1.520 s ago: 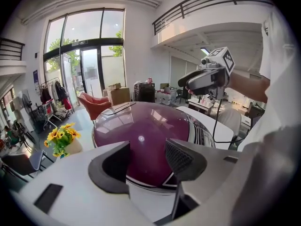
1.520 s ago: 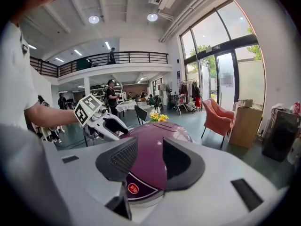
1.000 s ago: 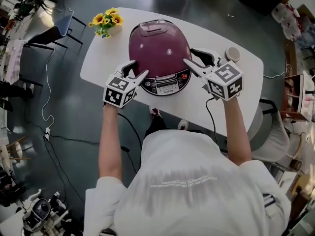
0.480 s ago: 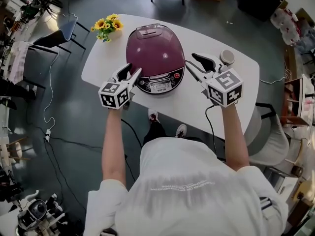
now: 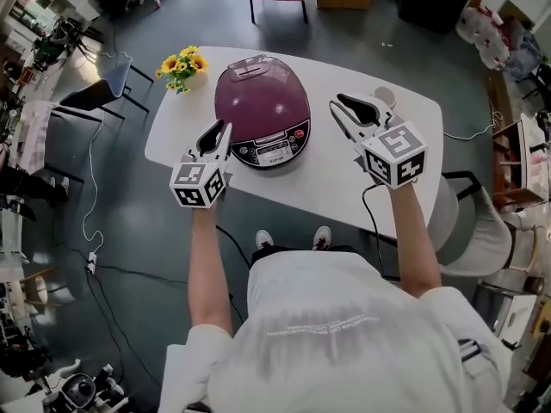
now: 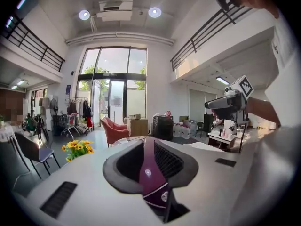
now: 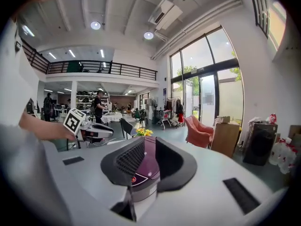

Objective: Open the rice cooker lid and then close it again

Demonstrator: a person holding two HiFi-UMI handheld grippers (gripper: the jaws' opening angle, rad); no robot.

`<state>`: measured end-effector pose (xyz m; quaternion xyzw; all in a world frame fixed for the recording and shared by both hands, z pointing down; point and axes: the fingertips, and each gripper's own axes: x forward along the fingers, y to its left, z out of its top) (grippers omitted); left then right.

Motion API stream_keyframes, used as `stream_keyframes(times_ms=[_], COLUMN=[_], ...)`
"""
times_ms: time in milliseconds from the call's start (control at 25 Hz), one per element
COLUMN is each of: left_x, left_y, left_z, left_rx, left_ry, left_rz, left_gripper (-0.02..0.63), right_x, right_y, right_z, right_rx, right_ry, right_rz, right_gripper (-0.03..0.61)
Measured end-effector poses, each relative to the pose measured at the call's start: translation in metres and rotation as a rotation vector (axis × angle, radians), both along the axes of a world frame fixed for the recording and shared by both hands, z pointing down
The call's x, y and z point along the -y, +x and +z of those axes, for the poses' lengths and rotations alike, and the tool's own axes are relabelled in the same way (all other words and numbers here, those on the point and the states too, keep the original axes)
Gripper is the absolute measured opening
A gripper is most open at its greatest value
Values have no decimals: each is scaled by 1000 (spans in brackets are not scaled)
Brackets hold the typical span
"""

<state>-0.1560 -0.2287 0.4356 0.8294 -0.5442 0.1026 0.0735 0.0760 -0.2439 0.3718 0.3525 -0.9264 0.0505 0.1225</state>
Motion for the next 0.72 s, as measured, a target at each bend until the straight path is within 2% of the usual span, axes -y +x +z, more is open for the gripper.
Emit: stream_keyframes(times_ms=[160, 320, 400, 600, 720], left_x=[-3, -11, -14, -27, -34], left_y=[-7, -13, -17, -32, -40], left_z=[-18, -36, -49, -81, -94], left_rx=[72, 141, 164, 81, 92], left_ry=[41, 30, 53, 111, 141], left_rz=[30, 116, 148, 189, 195], left_gripper=[44, 20, 15, 15, 15], right_x=[-6, -17, -21, -33, -40], right_y=[-6, -26, -37, -68, -83], right_z=[-16, -34, -42, -50, -58], right_rx=[12, 38, 58, 38, 46], right_ry=[52, 102, 113, 143, 159], right_rz=[47, 81, 97, 102, 100], right_gripper=[66, 48, 37, 26, 26])
